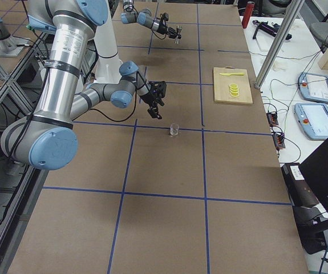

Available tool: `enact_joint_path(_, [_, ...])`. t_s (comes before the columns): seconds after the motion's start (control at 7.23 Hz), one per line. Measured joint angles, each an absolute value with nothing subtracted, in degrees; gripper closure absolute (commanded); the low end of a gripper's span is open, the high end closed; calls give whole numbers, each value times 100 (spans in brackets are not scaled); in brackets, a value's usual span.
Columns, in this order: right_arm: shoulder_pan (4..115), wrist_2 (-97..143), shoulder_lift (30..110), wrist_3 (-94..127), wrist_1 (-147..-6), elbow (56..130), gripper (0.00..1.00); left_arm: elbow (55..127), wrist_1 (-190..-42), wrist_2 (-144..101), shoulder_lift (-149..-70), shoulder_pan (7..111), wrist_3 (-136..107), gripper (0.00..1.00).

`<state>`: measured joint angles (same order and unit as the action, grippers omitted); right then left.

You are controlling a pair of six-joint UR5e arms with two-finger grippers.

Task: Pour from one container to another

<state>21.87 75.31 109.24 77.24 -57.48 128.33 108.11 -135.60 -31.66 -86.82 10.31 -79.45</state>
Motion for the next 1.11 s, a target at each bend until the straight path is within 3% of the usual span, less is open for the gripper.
enact_joint_path(0.42, [2044, 6867, 11026, 7418, -4838, 12295, 0, 10462, -15314, -3666, -8832, 1240, -6058, 100])
enact_joint_path(1.11, [1905, 6026, 11119, 7009, -3984, 11681, 0, 10423, -15544, -4111, -9472, 1591, -4946, 100])
